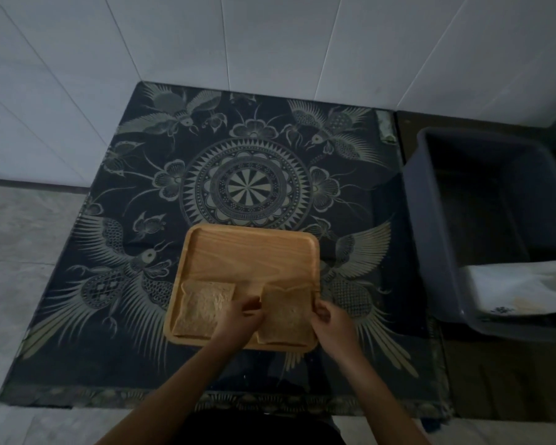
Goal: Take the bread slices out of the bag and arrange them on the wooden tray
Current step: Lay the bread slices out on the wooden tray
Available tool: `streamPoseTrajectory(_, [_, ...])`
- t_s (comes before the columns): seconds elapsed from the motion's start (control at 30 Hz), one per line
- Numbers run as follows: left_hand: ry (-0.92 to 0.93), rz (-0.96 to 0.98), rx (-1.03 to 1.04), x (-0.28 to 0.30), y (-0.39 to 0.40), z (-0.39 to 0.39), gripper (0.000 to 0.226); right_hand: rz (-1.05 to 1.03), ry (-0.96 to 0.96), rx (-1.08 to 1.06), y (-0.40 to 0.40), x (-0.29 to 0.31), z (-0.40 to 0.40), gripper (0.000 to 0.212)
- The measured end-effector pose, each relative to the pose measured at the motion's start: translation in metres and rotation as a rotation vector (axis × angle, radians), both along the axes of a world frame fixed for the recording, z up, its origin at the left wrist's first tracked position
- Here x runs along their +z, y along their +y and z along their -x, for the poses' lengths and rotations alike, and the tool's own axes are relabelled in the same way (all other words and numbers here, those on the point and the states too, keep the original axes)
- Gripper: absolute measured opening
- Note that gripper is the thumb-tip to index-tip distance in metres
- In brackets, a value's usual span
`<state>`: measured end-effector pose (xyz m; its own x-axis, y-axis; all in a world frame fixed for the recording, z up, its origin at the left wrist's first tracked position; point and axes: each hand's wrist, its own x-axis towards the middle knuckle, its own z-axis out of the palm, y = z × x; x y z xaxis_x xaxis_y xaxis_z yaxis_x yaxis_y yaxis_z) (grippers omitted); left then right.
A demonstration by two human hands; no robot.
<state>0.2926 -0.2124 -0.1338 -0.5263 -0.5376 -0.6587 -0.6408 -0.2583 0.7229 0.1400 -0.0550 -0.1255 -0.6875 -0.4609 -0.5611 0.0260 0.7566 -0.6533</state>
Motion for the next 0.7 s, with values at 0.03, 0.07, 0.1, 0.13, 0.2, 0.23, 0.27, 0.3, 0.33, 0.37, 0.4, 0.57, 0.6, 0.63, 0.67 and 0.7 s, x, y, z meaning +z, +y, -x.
streamPoseTrajectory(0.03, [0.007,0.009,0.01,0.0,0.002,0.0,0.04,0.009,-0.021,-0.008,0.0,-0.002,0.0,0.046])
streamPoseTrajectory(0.07, [0.014,0.012,0.023,0.0,0.004,-0.001,0.039,0.019,-0.042,-0.019,0.001,-0.003,0.001,0.045])
streamPoseTrajectory(0.1, [0.021,0.013,0.038,0.001,0.005,-0.001,0.038,0.031,-0.064,-0.031,0.001,-0.004,0.002,0.045])
streamPoseTrajectory(0.13, [0.028,0.015,0.05,0.002,0.006,0.0,0.038,0.039,-0.08,-0.041,0.002,-0.004,0.003,0.044])
streamPoseTrajectory(0.2, [0.034,0.034,0.062,0.005,0.008,0.001,0.035,0.048,-0.085,-0.048,0.002,-0.004,0.005,0.041])
streamPoseTrajectory(0.23, [0.041,0.051,0.067,0.006,0.009,0.002,0.032,0.056,-0.081,-0.052,0.002,-0.005,0.006,0.038])
streamPoseTrajectory(0.27, [0.052,0.065,0.077,0.007,0.009,0.002,0.029,0.066,-0.08,-0.059,0.002,-0.005,0.007,0.034])
streamPoseTrajectory(0.3, [0.064,0.071,0.091,0.008,0.01,0.003,0.029,0.077,-0.087,-0.07,0.002,-0.004,0.007,0.032])
streamPoseTrajectory(0.33, [0.075,0.071,0.11,0.009,0.01,0.002,0.029,0.087,-0.099,-0.081,0.002,-0.004,0.008,0.03])
streamPoseTrajectory(0.37, [0.085,0.069,0.126,0.01,0.01,0.003,0.029,0.095,-0.116,-0.09,0.001,-0.004,0.008,0.03])
streamPoseTrajectory(0.4, [0.096,0.069,0.137,0.011,0.01,0.003,0.03,0.101,-0.134,-0.099,0.001,-0.003,0.009,0.03])
streamPoseTrajectory(0.57, [0.137,0.086,0.155,0.024,-0.006,0.002,0.033,0.178,-0.209,-0.126,-0.012,0.004,0.012,0.028])
streamPoseTrajectory(0.6, [0.135,0.099,0.158,0.026,-0.013,0.001,0.032,0.195,-0.212,-0.122,-0.018,0.006,0.013,0.027])
streamPoseTrajectory(0.63, [0.129,0.118,0.159,0.028,-0.021,0.0,0.031,0.211,-0.221,-0.122,-0.024,0.009,0.014,0.025])
streamPoseTrajectory(0.67, [0.125,0.137,0.163,0.029,-0.03,-0.001,0.03,0.224,-0.236,-0.123,-0.032,0.011,0.014,0.021])
streamPoseTrajectory(0.7, [0.126,0.149,0.171,0.03,-0.039,-0.002,0.03,0.235,-0.254,-0.126,-0.04,0.015,0.014,0.016])
